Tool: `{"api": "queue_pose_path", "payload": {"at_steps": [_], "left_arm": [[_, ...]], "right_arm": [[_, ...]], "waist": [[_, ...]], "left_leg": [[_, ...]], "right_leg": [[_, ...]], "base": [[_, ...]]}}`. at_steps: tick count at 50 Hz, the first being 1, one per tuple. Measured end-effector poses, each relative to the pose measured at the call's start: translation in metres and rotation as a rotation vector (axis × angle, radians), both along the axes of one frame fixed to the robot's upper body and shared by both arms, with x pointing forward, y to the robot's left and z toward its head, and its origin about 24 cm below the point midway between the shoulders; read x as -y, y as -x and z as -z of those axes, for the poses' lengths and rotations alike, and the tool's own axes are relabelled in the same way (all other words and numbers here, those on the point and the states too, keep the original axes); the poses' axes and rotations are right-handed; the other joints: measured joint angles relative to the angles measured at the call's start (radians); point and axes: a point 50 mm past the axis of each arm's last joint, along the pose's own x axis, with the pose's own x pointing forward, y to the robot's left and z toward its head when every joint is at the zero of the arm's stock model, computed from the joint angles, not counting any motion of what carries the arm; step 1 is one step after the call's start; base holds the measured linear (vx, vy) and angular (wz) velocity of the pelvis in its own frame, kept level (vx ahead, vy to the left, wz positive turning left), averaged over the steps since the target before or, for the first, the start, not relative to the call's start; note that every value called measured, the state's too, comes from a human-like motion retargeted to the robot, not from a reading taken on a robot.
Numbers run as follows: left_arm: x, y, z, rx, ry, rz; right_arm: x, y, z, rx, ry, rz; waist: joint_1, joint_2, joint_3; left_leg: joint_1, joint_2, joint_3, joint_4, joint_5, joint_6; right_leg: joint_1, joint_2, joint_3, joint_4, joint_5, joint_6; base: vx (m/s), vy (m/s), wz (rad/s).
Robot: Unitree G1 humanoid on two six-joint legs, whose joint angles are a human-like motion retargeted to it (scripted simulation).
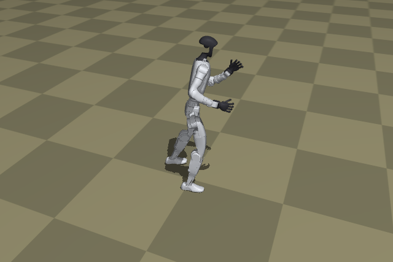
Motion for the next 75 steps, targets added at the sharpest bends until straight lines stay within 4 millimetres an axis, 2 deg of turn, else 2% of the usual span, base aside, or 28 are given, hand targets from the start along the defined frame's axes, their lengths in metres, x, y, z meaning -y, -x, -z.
{"api": "queue_pose_path", "payload": {"at_steps": [3,5,7,9,11,13,15,17,20,23,25,30,35,37,38,40,42,44,47,52,54,57,60,61,65,67,70,75], "left_arm": [[0.017,-0.002,-0.007,0.041,-0.038,0.068],[0.014,-0.015,0.015,-0.095,-0.073,0.066],[-0.001,-0.023,0.054,-0.263,-0.126,0.014],[-0.024,-0.019,0.094,-0.433,-0.163,0.004],[-0.051,-0.002,0.128,-0.583,-0.185,0.035],[-0.070,0.016,0.148,-0.674,-0.201,0.061],[-0.080,0.025,0.153,-0.693,-0.200,0.051],[-0.081,0.023,0.147,-0.659,-0.180,0.007],[-0.076,0.009,0.135,-0.583,-0.193,-0.077],[-0.074,-0.007,0.125,-0.551,-0.287,-0.125],[-0.069,-0.011,0.121,-0.571,-0.311,-0.095],[-0.035,0.007,0.110,-0.581,-0.190,0.126],[-0.015,0.032,0.084,-0.426,-0.238,0.364],[-0.023,0.036,0.060,-0.092,-0.299,0.041],[-0.022,0.036,0.052,-0.169,-0.103,0.112],[-0.005,0.042,0.054,-0.184,-0.291,0.357],[0.001,0.033,0.055,-0.193,-0.361,0.352],[0.001,0.022,0.058,-0.231,-0.388,0.301],[-0.013,0.015,0.068,-0.319,-0.328,0.225],[-0.043,0.023,0.084,-0.427,-0.164,0.158],[-0.053,0.026,0.083,-0.424,-0.100,0.100],[-0.059,0.030,0.077,-0.404,0.021,0.041],[-0.065,0.023,0.063,-0.343,0.102,-0.056],[-0.068,0.018,0.066,-0.343,0.102,-0.123],[-0.090,0.005,0.108,-0.490,0.013,-0.398],[-0.107,0.011,0.132,-0.589,-0.027,-0.461],[-0.133,0.034,0.154,-0.726,-0.001,-0.471],[-0.156,0.073,0.175,-0.863,-0.033,-0.449]], "right_arm": [[-0.011,-0.029,-0.015,0.081,0.035,-0.104],[-0.027,-0.051,-0.014,0.098,0.082,-0.073],[-0.041,-0.064,-0.021,0.144,0.049,0.003],[-0.051,-0.065,-0.039,0.222,-0.061,0.035],[-0.056,-0.057,-0.061,0.314,-0.157,-0.020],[-0.055,-0.046,-0.080,0.403,-0.187,-0.108],[-0.052,-0.039,-0.095,0.472,-0.180,-0.171],[-0.050,-0.042,-0.105,0.518,-0.125,-0.198],[-0.051,-0.064,-0.104,0.527,0.075,-0.216],[-0.036,-0.088,-0.073,0.371,0.287,-0.169],[-0.012,-0.087,-0.044,0.212,0.293,-0.061],[0.058,-0.008,0.015,-0.078,0.025,0.375],[0.078,0.064,0.048,-0.299,0.039,0.467],[0.084,0.079,0.047,-0.290,0.083,0.477],[0.083,0.079,0.048,-0.285,0.024,0.534],[0.074,0.073,0.055,-0.322,0.045,0.440],[0.063,0.053,0.055,-0.285,0.039,0.441],[0.048,0.026,0.044,-0.207,0.013,0.401],[0.022,-0.004,0.010,-0.050,-0.064,0.242],[-0.007,-0.010,-0.037,0.144,-0.162,0.023],[-0.010,-0.007,-0.046,0.173,-0.206,-0.004],[-0.011,-0.009,-0.055,0.205,-0.243,-0.007],[-0.013,-0.029,-0.063,0.229,-0.290,0.011],[-0.014,-0.038,-0.061,0.218,-0.286,0.021],[-0.021,-0.072,-0.065,0.243,-0.123,0.010],[-0.031,-0.081,-0.092,0.356,-0.148,-0.026],[-0.038,-0.075,-0.130,0.494,-0.350,-0.057],[-0.045,-0.041,-0.130,0.510,-0.517,-0.117]], "waist": [[0.031,0.062,0.009],[0.064,0.034,0.005],[0.132,0.004,0.009],[0.222,-0.011,0.009],[0.294,-0.014,-0.008],[0.347,-0.015,-0.019],[0.389,-0.024,-0.004],[0.418,-0.030,0.017],[0.417,-0.049,0.027],[0.367,-0.065,0.014],[0.319,-0.059,0.002],[0.161,0.005,-0.038],[0.055,0.122,-0.035],[0.057,0.153,-0.020],[0.059,0.155,0.004],[0.046,0.145,0.058],[0.030,0.137,0.119],[0.026,0.143,0.151],[0.036,0.160,0.142],[0.010,0.223,0.090],[-0.002,0.221,0.072],[-0.003,0.181,0.049],[-0.004,0.127,0.066],[0.010,0.119,0.072],[0.078,0.101,0.092],[0.072,0.088,0.095],[0.055,0.057,0.058],[0.075,-0.001,-0.062]], "left_leg": [[-0.129,0.005,-0.013,0.114,-0.221,0.017],[-0.205,-0.065,-0.047,0.141,-0.228,0.108],[-0.242,-0.128,-0.062,0.099,-0.139,0.125],[-0.249,-0.172,-0.084,-0.009,0.013,0.107],[-0.264,-0.206,-0.135,-0.116,0.173,0.063],[-0.297,-0.253,-0.206,-0.172,0.259,0.015],[-0.326,-0.314,-0.266,-0.179,0.250,0.000],[-0.348,-0.347,-0.274,-0.133,0.188,0.025],[-0.379,-0.320,-0.133,-0.007,0.081,0.058],[-0.365,-0.189,0.095,0.094,-0.015,0.076],[-0.328,-0.111,0.192,0.101,-0.037,0.068],[-0.265,-0.058,0.248,0.019,0.170,-0.036],[-0.169,0.069,0.546,0.012,0.306,-0.082],[-0.150,0.064,0.482,0.022,0.195,-0.106],[-0.148,0.043,0.422,0.038,0.113,-0.106],[-0.188,-0.001,0.321,0.157,-0.052,-0.056],[-0.263,-0.047,0.223,0.323,-0.147,0.044],[-0.304,-0.093,0.134,0.385,-0.162,0.082],[-0.271,-0.154,0.033,0.257,-0.055,0.054],[-0.160,-0.193,-0.248,-0.093,0.275,-0.048],[-0.147,-0.197,-0.252,-0.132,0.286,-0.078],[-0.159,-0.211,-0.118,-0.059,0.195,-0.024],[-0.263,-0.187,0.028,0.286,0.018,0.081],[-0.314,-0.163,0.034,0.447,-0.036,0.085],[-0.371,-0.135,-0.034,0.832,-0.144,0.071],[-0.324,-0.135,-0.055,0.869,-0.166,0.083],[-0.233,-0.137,-0.054,0.808,-0.150,0.081],[-0.053,-0.287,-0.189,0.421,0.126,-0.006]], "right_leg": [[-0.081,-0.053,-0.029,0.461,-0.232,-0.047],[-0.083,-0.073,0.022,0.629,-0.297,-0.074],[-0.017,-0.034,0.075,0.621,-0.288,-0.069],[0.084,0.051,0.122,0.490,-0.208,-0.046],[0.193,0.166,0.201,0.276,-0.031,-0.015],[0.293,0.252,0.335,0.036,0.203,0.021],[0.354,0.252,0.449,-0.135,0.336,0.047],[0.354,0.186,0.425,-0.182,0.246,0.034],[0.332,0.068,0.268,-0.209,-0.013,0.007],[0.306,0.004,0.116,-0.244,-0.163,-0.007],[0.290,-0.014,0.037,-0.253,-0.182,-0.001],[0.300,-0.064,-0.230,-0.239,-0.043,0.039],[0.285,-0.117,-0.375,0.020,-0.019,-0.005],[0.218,-0.173,-0.303,0.274,-0.112,-0.022],[0.192,-0.201,-0.254,0.391,-0.163,-0.031],[0.142,-0.246,-0.136,0.602,-0.246,-0.071],[0.118,-0.219,-0.007,0.711,-0.305,-0.091],[0.094,-0.141,0.122,0.741,-0.331,-0.090],[0.075,0.000,0.271,0.627,-0.312,-0.040],[0.161,0.136,0.310,0.117,-0.126,-0.077],[0.184,0.162,0.348,-0.029,0.005,-0.048],[0.193,0.124,0.334,-0.109,0.111,-0.012],[0.185,0.040,0.199,-0.015,-0.026,-0.028],[0.156,0.028,0.162,0.070,-0.084,-0.024],[0.077,0.013,0.092,0.255,-0.163,-0.018],[0.108,0.015,0.070,0.171,-0.128,-0.023],[0.140,0.007,0.040,0.027,-0.012,-0.001],[0.096,-0.006,0.082,-0.156,0.274,0.063]], "base": [[-0.96,0.55,0.41],[-0.87,0.40,0.50],[-0.75,0.35,0.39],[-0.70,0.33,0.40],[-0.72,0.33,0.88],[-0.78,0.39,1.43],[-0.83,0.49,1.62],[-0.85,0.57,1.53],[-0.80,0.57,1.50],[-0.61,0.53,1.65],[-0.41,0.54,2.22],[-0.19,0.60,3.30],[0.03,0.69,3.33],[0.12,0.68,2.34],[0.09,0.62,2.37],[0.05,0.51,2.66],[0.03,0.36,2.90],[0.07,0.24,2.56],[0.12,0.11,2.16],[0.04,0.01,2.65],[0.01,-0.03,3.09],[-0.03,-0.04,3.17],[-0.12,-0.07,2.99],[-0.10,-0.06,2.22],[-0.16,-0.05,0.96],[-0.25,-0.02,0.64],[-0.25,0.04,0.55],[-0.36,0.12,-0.09]]}}
